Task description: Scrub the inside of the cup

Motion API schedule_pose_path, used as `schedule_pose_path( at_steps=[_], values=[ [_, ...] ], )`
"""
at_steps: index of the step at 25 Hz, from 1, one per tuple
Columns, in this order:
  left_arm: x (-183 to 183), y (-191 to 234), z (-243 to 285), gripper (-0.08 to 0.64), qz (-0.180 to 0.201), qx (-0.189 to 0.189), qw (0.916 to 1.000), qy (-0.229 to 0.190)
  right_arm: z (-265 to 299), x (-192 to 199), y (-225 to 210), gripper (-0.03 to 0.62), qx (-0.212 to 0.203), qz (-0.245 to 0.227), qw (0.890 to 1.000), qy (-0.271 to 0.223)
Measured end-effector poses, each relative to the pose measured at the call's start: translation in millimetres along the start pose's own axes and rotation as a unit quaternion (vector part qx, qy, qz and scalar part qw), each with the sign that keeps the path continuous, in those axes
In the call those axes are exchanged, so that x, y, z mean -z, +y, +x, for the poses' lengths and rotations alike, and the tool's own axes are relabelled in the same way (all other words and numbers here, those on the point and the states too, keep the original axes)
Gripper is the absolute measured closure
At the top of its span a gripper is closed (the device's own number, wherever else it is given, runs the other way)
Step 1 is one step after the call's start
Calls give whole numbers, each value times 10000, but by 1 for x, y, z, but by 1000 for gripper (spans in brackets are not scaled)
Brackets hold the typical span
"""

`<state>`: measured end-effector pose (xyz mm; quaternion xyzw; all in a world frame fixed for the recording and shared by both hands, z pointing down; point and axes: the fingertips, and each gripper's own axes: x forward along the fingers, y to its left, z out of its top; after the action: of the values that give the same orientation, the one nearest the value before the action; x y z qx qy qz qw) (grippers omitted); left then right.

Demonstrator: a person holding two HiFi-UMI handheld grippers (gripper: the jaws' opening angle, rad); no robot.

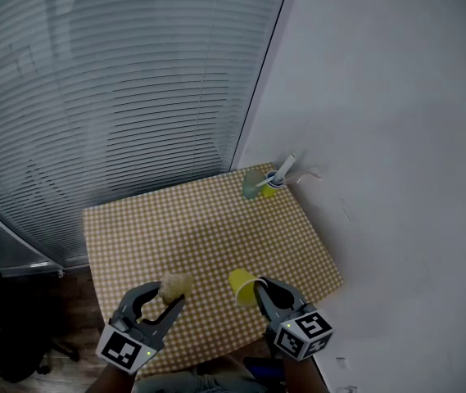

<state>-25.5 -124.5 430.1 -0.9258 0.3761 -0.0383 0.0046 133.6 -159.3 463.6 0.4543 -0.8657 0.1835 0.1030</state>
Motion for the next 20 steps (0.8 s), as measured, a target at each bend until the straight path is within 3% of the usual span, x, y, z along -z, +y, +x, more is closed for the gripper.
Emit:
schedule_pose_path(
  at_steps=[4,20],
  values=[
    [-3,0,-1,423,37,-40,10000,-54,-1,0,-1,566,-17,175,9998,42],
    [-3,-1,-1,422,27,-20,10000,5,-3,-3,4,566,-41,39,9999,99]
  ],
)
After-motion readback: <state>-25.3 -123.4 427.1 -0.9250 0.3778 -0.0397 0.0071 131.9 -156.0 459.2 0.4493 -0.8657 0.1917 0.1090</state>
